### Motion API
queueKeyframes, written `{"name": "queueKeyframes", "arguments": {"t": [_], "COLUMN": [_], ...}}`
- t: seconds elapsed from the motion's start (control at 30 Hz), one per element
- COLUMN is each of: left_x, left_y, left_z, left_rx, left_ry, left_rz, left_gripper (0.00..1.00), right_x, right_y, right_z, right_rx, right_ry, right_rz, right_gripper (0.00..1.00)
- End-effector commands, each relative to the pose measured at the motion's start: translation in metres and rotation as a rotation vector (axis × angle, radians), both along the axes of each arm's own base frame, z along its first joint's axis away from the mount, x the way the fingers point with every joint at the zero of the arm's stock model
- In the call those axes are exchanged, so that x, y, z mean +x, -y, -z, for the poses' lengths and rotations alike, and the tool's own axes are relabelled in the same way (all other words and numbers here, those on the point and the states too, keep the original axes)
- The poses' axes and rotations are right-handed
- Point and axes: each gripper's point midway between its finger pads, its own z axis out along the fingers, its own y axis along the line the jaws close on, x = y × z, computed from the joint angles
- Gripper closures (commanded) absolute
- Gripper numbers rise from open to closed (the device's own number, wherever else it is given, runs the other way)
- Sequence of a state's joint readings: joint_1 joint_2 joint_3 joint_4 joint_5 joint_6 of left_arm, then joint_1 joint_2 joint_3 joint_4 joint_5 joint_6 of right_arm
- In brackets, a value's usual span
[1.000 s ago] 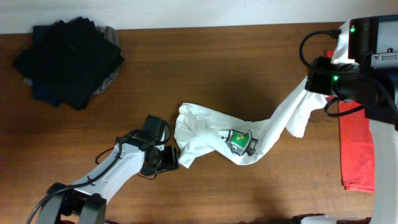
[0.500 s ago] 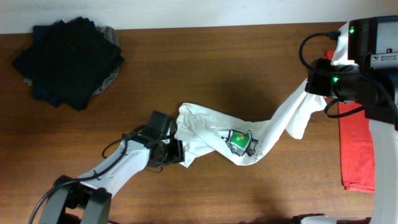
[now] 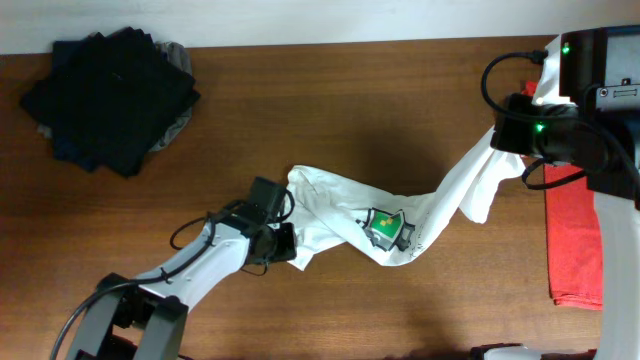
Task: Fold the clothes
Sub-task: 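Lift the right end up-right while the left gripper pulls the left end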
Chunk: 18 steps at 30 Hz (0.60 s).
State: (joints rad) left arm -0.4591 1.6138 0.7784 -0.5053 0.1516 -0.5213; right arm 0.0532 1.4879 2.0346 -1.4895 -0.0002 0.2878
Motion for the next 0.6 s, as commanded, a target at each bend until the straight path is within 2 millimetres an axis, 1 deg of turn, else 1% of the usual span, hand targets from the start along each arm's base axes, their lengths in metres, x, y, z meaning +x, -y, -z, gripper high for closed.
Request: {"name": "queueKeyframes", "arguments": {"t": [0.0, 0.17, 0.27, 0.4, 0.57], "left_x": [-0.041, -0.046, -0.051, -0.051, -0.053], "left_y": [0.002, 0.006, 0.001, -0.008, -0.013], "left_z": [0.028, 0.028, 0.029, 0.031, 0.038], "left_rx": [0.054, 0.061, 0.088, 0.133, 0.165], "left_ry": [-0.127, -0.130, -0.148, -0.148, -0.167], "left_rz": [0.063, 0.087, 0.085, 0.079, 0.051], "left_gripper": [0.57, 0.55, 0.55, 0.55, 0.55], "right_x": [0.000, -0.002, -0.002, -0.002, -0.002], "right_y": [0.003, 0.003, 0.003, 0.003, 0.003], "right_z": [-0.002, -0.001, -0.001, -0.001, -0.001], "right_rx": [-0.007, -0.008, -0.008, -0.007, -0.008], "right_ry": [0.008, 0.001, 0.001, 0.001, -0.003], "right_rz": [0.013, 0.013, 0.013, 0.013, 0.013], "right_gripper": [0.96, 0.96, 0.96, 0.96, 0.96]}}
